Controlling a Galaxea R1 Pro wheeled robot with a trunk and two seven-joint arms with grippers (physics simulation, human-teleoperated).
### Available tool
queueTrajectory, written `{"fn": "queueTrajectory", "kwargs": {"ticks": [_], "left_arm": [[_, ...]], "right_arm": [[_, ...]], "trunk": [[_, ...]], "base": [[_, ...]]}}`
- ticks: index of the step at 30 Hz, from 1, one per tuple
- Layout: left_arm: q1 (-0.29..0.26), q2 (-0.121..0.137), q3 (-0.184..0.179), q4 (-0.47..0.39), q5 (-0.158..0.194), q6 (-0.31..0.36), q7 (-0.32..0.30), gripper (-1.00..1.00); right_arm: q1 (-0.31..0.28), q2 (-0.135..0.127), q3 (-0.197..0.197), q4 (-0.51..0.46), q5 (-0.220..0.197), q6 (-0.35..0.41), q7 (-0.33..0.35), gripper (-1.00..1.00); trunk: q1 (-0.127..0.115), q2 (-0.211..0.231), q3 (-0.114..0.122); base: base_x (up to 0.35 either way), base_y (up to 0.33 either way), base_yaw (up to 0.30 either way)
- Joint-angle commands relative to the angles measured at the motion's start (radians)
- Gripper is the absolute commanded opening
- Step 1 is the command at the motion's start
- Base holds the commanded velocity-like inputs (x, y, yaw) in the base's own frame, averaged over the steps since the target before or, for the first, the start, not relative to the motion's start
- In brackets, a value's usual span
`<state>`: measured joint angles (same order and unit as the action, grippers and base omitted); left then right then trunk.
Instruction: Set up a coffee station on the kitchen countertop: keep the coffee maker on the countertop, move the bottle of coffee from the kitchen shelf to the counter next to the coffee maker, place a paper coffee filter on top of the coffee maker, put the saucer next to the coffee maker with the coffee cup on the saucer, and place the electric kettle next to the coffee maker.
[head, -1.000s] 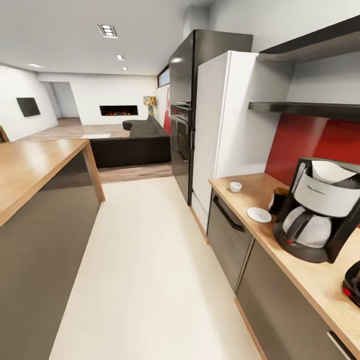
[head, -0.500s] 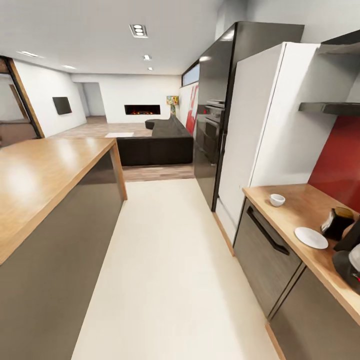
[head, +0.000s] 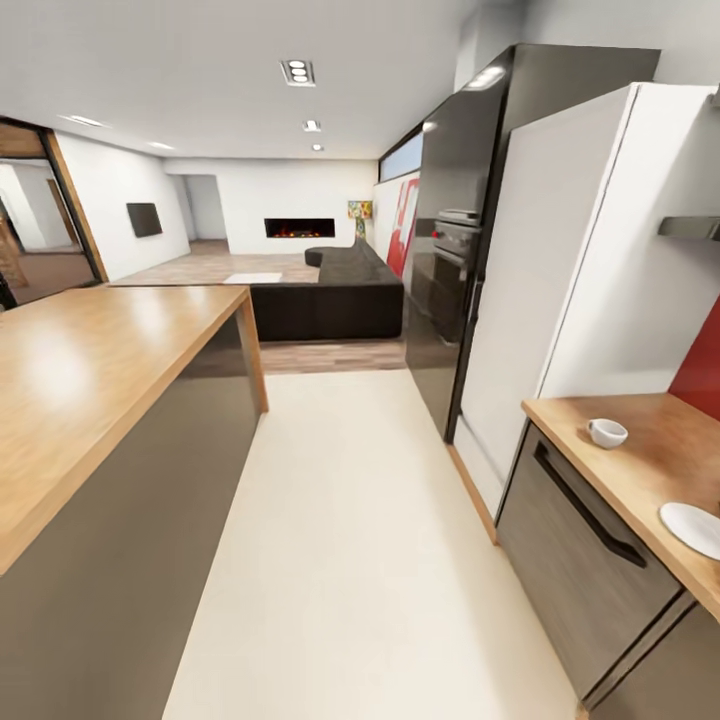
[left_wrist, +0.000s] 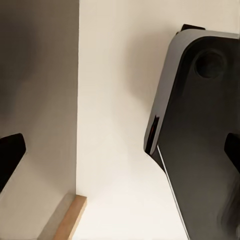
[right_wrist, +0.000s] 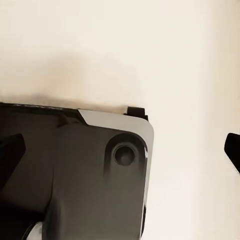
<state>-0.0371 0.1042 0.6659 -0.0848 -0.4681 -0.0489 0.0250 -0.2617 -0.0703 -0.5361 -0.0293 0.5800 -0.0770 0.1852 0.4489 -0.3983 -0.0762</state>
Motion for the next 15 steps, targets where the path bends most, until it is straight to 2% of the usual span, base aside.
{"fn": "queueTrajectory", "kwargs": {"ticks": [1,7,15], "left_arm": [[-0.001,0.0,0.008,0.002,-0.01,-0.005,0.003,1.0],[-0.001,0.0,0.008,0.002,-0.01,-0.005,0.003,1.0],[-0.001,-0.003,0.008,0.003,-0.01,-0.005,0.003,1.0]], "right_arm": [[-0.001,0.0,-0.008,0.0,0.008,-0.003,0.004,1.0],[-0.001,0.0,-0.008,0.0,0.008,-0.002,0.004,1.0],[-0.001,0.001,-0.008,0.0,0.009,-0.001,0.004,1.0]], "trunk": [[0.001,-0.002,0.0],[0.001,-0.002,0.008],[0.001,-0.002,0.01]], "base": [[0.332,0.088,0.054],[0.333,0.077,0.017],[0.334,0.012,0.001]]}}
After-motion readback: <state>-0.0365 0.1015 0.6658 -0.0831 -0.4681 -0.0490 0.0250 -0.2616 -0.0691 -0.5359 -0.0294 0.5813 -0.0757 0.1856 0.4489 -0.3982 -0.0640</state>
